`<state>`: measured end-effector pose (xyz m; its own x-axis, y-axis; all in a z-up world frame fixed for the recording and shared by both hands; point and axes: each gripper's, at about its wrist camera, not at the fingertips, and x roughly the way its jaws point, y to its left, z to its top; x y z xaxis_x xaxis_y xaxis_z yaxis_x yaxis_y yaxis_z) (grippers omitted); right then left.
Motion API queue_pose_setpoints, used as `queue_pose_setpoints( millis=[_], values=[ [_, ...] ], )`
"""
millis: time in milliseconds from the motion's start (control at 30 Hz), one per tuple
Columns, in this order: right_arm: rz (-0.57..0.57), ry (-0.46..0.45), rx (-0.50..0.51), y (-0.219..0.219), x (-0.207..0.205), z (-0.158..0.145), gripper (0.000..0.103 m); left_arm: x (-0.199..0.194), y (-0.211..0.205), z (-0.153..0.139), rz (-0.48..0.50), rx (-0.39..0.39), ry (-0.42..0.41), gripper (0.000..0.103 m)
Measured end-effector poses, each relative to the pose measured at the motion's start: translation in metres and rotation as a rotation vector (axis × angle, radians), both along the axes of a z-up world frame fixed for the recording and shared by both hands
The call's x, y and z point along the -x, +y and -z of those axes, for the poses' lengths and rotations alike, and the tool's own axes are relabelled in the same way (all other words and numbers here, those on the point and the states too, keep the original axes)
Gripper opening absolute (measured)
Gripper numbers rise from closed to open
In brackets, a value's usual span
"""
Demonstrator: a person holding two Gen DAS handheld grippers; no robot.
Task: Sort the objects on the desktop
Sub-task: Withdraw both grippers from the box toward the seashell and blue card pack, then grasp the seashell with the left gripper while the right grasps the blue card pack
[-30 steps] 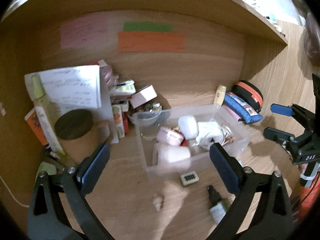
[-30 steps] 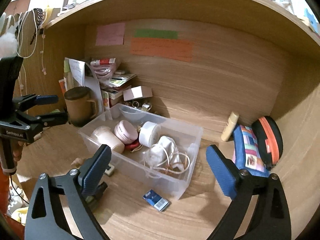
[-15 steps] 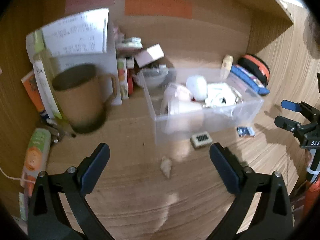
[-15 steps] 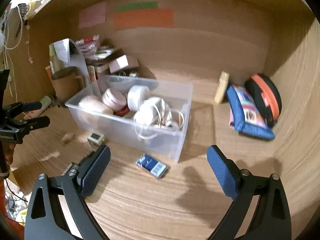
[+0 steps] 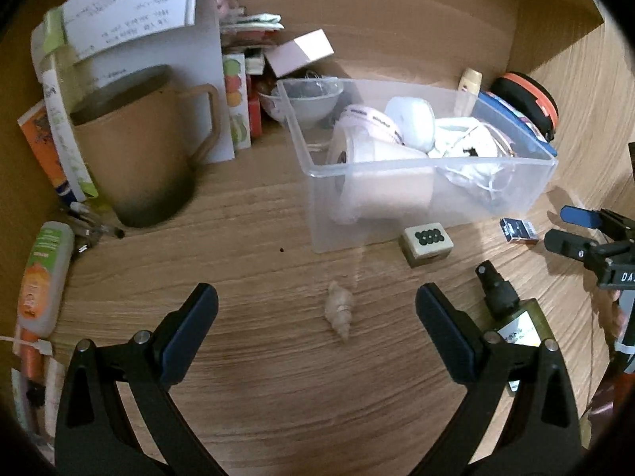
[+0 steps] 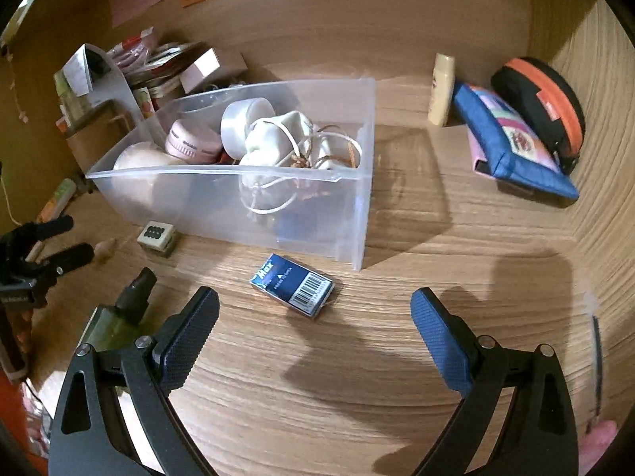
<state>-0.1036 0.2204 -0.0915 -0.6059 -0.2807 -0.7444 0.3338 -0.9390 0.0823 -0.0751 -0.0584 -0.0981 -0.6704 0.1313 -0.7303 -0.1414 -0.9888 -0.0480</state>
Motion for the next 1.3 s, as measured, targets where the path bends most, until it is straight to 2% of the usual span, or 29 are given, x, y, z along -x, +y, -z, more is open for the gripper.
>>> queue_pose_setpoints(
  millis=[200, 300, 333, 400, 500, 567, 733, 833, 1033, 1133, 1233, 1300],
  values=[
    [0.016, -0.014, -0.001, -0.01, 0.004, 0.003, 0.095, 0.007, -0.001, 0.002, 0.004, -0.014, -0.014, 0.101],
    [0.019, -0.021, -0.025, -0.017, 0.007, 0.006, 0.088, 0.01, -0.002, 0.006, 0.021, -0.037, -0.039, 0.087],
    [0.019, -0.027, -0.032, -0.02, 0.008, 0.007, 0.085, 0.013, -0.002, 0.007, 0.026, -0.044, -0.054, 0.08],
    [0.02, -0.039, -0.036, -0.022, 0.01, 0.011, 0.082, 0.018, -0.004, 0.012, 0.032, -0.065, -0.093, 0.077],
    [0.033, -0.051, -0.039, -0.023, 0.012, 0.015, 0.079, 0.018, -0.005, 0.013, 0.032, -0.072, -0.087, 0.075],
    [0.035, -0.062, -0.038, -0.024, 0.014, 0.017, 0.074, 0.018, -0.004, 0.013, 0.032, -0.067, -0.087, 0.075],
    [0.029, -0.059, -0.06, -0.03, 0.016, 0.018, 0.071, 0.018, -0.002, 0.014, 0.038, -0.057, -0.089, 0.075],
    [0.024, -0.056, -0.092, -0.036, 0.017, 0.019, 0.07, 0.018, 0.004, 0.015, 0.042, -0.027, -0.088, 0.068],
    [0.027, -0.044, -0.114, -0.038, 0.015, 0.019, 0.057, 0.018, 0.012, 0.016, 0.055, 0.037, -0.085, 0.061],
    [0.029, -0.04, -0.112, -0.038, 0.014, 0.019, 0.05, 0.017, 0.013, 0.015, 0.053, 0.053, -0.081, 0.054],
    [0.028, -0.04, -0.114, -0.039, 0.013, 0.019, 0.05, 0.016, 0.013, 0.014, 0.05, 0.059, -0.072, 0.037],
    [0.029, -0.039, -0.114, -0.04, 0.012, 0.019, 0.05, 0.016, 0.012, 0.014, 0.046, 0.052, -0.072, 0.034]
  ],
)
